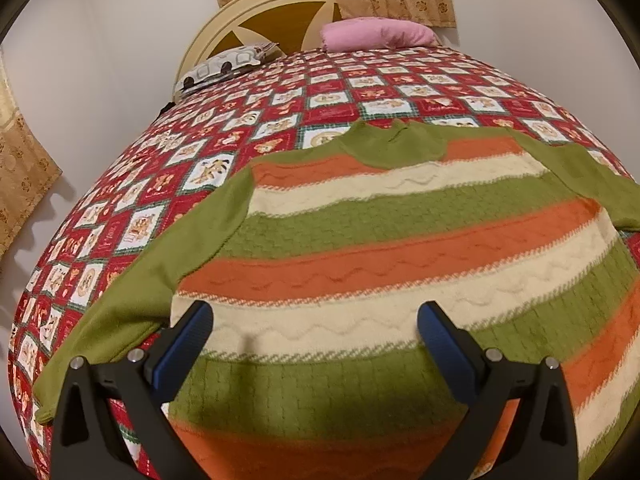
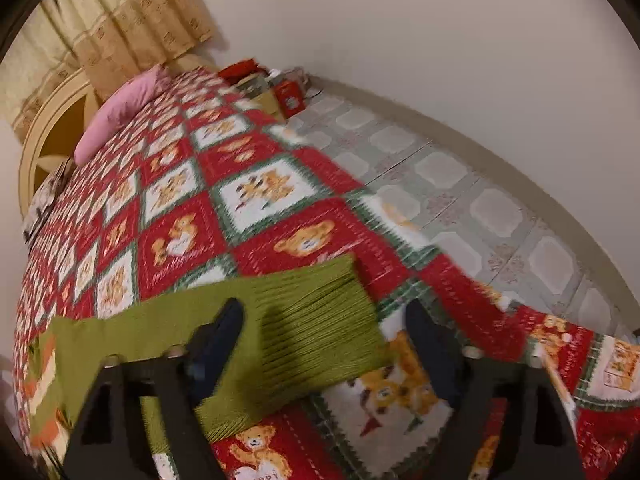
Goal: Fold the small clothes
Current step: 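Move the right gripper to the sweater sleeve cuff and grasp it, then lift the sleeve with the right gripper and lay it across the sweater body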
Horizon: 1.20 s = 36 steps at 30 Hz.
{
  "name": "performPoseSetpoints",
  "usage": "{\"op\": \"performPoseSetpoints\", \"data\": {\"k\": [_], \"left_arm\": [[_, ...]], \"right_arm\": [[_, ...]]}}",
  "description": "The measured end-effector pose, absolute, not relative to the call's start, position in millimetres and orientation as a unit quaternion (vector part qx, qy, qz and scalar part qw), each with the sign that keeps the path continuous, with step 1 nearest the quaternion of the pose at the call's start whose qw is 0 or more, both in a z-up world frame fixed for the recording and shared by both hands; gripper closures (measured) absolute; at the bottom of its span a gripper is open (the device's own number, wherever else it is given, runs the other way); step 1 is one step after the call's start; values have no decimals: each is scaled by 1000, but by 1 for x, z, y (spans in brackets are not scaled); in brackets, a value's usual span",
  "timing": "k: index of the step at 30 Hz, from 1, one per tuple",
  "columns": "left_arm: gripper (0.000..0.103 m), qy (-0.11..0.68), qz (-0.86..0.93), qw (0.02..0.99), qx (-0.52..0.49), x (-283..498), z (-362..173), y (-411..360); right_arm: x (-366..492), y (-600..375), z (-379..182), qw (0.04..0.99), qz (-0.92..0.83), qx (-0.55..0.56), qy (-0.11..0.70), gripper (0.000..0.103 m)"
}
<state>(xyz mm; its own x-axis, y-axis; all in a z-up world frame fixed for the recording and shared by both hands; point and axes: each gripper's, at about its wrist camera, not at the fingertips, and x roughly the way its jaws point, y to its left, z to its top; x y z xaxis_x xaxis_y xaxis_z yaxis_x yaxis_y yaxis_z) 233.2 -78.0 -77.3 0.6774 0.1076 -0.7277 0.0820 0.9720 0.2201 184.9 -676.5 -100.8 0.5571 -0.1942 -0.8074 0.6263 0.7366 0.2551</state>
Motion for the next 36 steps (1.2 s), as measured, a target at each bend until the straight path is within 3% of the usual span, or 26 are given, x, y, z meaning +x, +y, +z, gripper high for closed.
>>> {"op": "performPoseSetpoints", "data": {"k": [4, 5, 6, 8, 36], "left_arm": [[0, 406, 7, 907, 110, 230, -77, -75], [0, 406, 6, 907, 110, 228, -77, -75], [0, 406, 5, 907, 110, 225, -76, -74], [0, 406, 2, 908, 108, 219, -74, -74], [0, 399, -42, 915, 48, 192, -63, -43]], "right_arm": [[191, -667, -107, 843, -234, 241, 419, 60], [190, -665, -106, 847, -227, 239, 418, 78], [189, -664, -103, 848, -223, 240, 416, 89], [187, -661, -97, 853, -217, 236, 411, 96], [211, -443, 108, 946, -35, 65, 315, 99]]}}
